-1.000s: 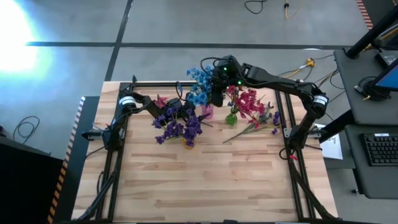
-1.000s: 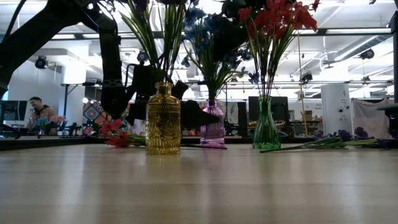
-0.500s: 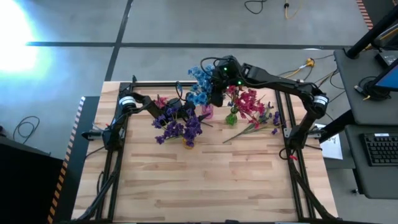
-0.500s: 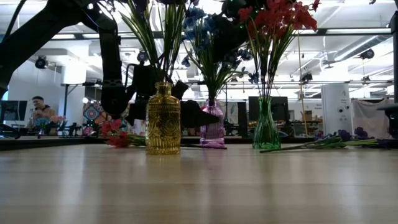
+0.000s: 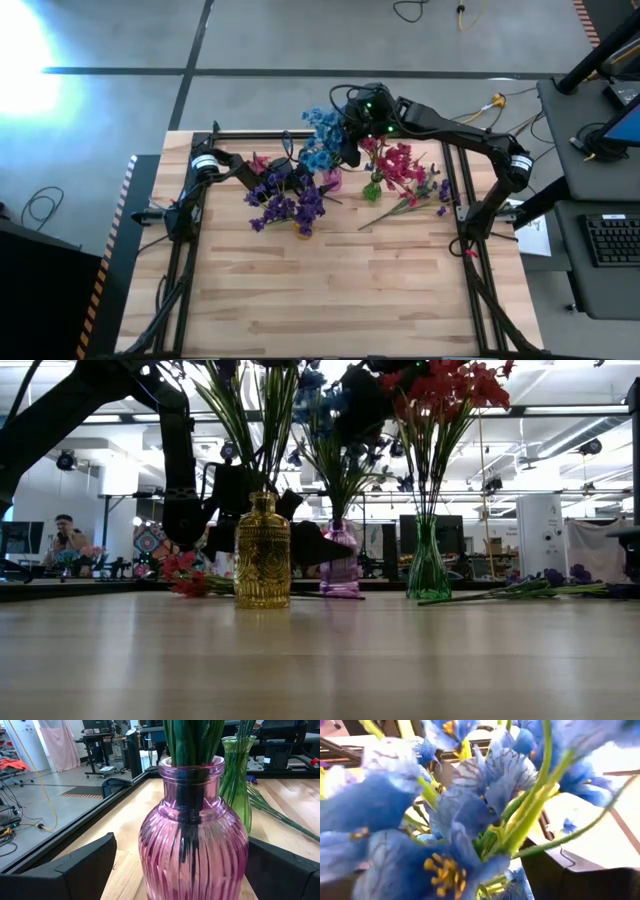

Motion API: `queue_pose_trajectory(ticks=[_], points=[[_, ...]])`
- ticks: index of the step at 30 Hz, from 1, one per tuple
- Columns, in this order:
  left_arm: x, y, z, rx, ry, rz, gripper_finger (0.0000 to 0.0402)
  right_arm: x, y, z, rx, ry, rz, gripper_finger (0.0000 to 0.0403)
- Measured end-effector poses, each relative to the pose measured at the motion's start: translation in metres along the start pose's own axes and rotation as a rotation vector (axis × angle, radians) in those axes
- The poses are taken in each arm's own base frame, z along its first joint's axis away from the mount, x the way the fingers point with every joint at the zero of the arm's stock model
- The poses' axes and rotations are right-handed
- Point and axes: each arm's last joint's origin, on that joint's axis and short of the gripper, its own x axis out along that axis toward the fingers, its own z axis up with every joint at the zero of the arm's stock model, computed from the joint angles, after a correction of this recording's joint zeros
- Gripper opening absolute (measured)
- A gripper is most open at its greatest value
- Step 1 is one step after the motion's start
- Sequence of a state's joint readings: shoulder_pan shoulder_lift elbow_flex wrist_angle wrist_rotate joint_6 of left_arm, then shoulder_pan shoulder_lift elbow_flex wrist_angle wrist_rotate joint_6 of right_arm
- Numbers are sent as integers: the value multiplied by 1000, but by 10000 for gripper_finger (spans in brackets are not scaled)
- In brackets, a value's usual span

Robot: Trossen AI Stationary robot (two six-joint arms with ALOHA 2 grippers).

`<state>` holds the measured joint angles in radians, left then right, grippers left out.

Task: Sort flowers into vase by color
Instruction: Put the blue flowers into the pink vase

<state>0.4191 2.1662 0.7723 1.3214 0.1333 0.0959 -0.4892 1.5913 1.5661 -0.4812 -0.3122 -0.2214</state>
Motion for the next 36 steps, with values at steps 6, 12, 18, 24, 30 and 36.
queue_pose_trajectory(ticks=[6, 12, 18, 24, 30, 36], points=[[0, 0, 0, 0, 0, 0, 382, 0, 0, -1, 24, 11, 1, 127], [0, 0, 0, 0, 0, 0, 382, 0, 0, -3, 10, 25, 6, 24], [0, 0, 0, 0, 0, 0, 382, -1, 0, -3, 23, 35, 8, 17], [0, 0, 0, 0, 0, -1, 382, -1, 1, -3, 15, 37, 9, 14], [0, 0, 0, 0, 0, -1, 382, 8, -1, -8, 23, 62, 20, 13], [0, 0, 0, 0, 0, -3, 382, 19, -2, -15, 28, 96, 34, 13]])
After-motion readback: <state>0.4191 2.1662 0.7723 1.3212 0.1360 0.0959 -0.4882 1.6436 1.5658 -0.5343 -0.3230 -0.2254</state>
